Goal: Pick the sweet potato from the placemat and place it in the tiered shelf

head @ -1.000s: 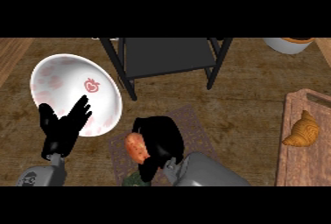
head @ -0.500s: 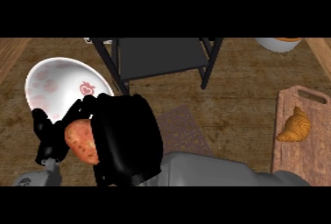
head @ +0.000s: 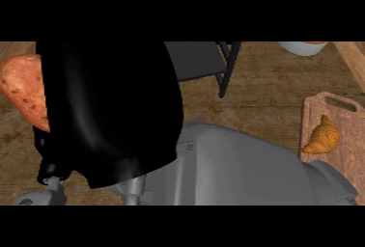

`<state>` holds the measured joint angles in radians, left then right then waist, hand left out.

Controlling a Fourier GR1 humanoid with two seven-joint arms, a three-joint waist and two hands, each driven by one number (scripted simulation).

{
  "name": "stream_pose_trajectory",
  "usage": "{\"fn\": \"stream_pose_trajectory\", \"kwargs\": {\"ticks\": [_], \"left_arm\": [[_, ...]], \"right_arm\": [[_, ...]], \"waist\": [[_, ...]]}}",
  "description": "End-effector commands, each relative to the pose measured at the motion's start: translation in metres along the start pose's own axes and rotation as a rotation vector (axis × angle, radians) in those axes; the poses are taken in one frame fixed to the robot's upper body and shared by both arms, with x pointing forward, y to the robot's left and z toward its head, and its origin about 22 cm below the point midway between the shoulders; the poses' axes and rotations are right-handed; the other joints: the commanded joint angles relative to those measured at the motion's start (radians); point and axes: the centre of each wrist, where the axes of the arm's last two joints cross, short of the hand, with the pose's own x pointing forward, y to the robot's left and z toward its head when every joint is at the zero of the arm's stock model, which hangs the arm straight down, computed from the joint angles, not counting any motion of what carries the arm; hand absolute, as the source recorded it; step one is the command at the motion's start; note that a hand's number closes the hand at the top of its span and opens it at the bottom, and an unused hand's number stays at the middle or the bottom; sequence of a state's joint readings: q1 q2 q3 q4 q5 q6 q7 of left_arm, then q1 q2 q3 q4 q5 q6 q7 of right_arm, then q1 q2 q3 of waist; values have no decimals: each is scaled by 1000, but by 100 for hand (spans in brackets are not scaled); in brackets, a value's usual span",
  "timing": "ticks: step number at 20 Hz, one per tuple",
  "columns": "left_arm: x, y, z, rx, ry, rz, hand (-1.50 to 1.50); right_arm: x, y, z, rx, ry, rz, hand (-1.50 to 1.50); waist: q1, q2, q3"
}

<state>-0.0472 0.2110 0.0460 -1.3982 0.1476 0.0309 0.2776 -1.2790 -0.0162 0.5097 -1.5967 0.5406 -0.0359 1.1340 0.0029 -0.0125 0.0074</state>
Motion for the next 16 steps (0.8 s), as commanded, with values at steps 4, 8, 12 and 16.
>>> {"fn": "stream_pose_trajectory", "kwargs": {"ticks": [4, 8, 12, 16], "left_arm": [[-15, 0, 5, -2, 64, 5, 0], [-3, -3, 0, -18, 54, 12, 0], [-16, 9, -5, 5, 51, 8, 0], [-3, -4, -8, -17, 61, 0, 0]], "right_arm": [[10, -38, -39, -77, 184, -12, 150], [14, -68, -70, -102, 200, -28, 150], [0, -86, -93, -114, 195, 6, 150], [-18, -94, -113, -53, 198, 20, 150]], "waist": [[3, 10, -8], [8, 12, -9], [7, 15, -9], [7, 16, -8]]}}
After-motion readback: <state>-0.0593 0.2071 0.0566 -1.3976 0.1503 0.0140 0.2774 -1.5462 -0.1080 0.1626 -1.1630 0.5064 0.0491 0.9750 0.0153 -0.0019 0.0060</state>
